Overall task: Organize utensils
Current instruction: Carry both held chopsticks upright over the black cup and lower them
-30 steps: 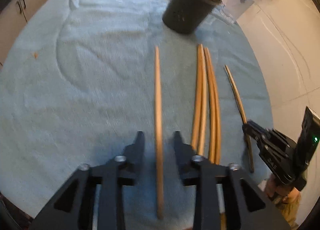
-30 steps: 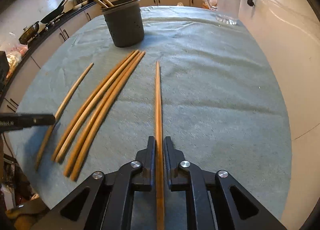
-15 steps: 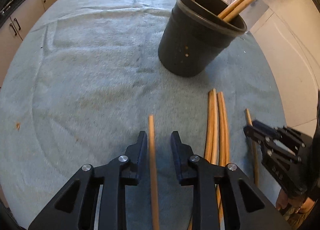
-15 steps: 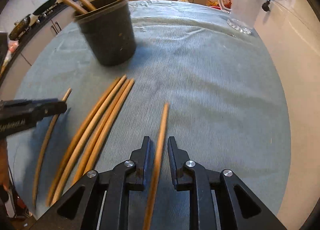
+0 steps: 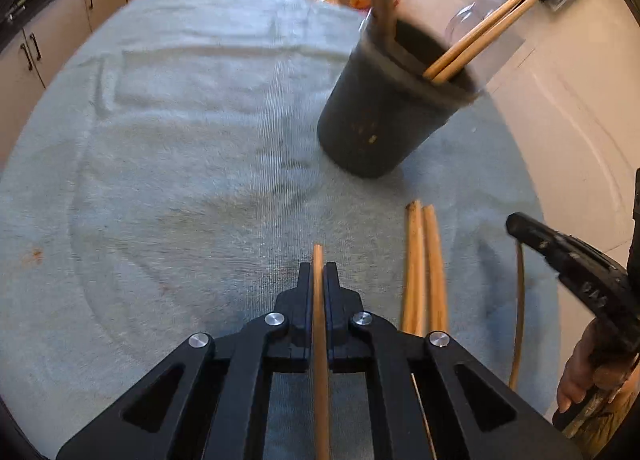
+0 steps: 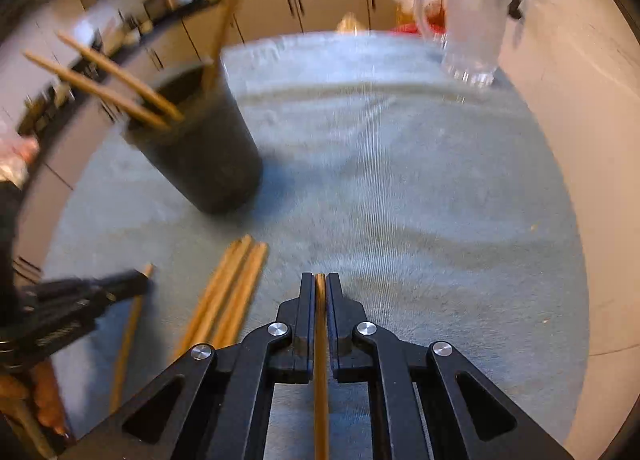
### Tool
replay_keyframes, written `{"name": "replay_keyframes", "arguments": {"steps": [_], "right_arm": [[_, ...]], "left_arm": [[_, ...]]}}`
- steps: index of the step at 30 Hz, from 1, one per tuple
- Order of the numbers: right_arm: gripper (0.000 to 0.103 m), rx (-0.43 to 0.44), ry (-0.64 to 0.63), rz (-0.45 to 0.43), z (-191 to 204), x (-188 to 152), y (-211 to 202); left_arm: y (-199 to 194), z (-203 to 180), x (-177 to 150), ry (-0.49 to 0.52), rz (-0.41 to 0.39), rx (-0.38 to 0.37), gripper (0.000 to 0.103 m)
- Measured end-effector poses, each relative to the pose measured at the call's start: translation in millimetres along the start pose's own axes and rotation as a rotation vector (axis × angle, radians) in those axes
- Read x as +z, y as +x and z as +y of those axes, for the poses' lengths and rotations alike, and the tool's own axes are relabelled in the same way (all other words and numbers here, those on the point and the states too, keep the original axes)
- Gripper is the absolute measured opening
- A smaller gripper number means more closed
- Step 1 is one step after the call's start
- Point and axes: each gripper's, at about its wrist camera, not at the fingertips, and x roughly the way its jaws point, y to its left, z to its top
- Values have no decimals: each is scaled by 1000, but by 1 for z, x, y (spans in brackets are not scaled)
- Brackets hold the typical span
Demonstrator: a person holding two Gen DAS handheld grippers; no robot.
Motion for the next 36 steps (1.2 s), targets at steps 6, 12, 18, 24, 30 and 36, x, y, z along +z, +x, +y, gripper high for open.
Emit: {"name": "replay_keyframes", "arguments": {"steps": [6,12,18,24,30,36], "right_arm": [[6,59,4,-204,7,-9,-73],[6,85,2,-381,15,-33,-139],[6,86,2,-518,30,-62,-183],[6,86,2,-584,42,-83,-197],[6,90,-17,-626,49,-98,-207],[6,104,-20,-633,51,-102,-212]], "left_arm": [[-82,-13,-18,45,-207,-6,4],[-157,-23,-55,71,-445,10,4],[-193,-27,-97,52,-597,10,4],[-189,-23,-100,25,-610,13,4],[-204,-24,-116,5,-635,4,4],[-212,-32,-119,28,-664,14,4]]}}
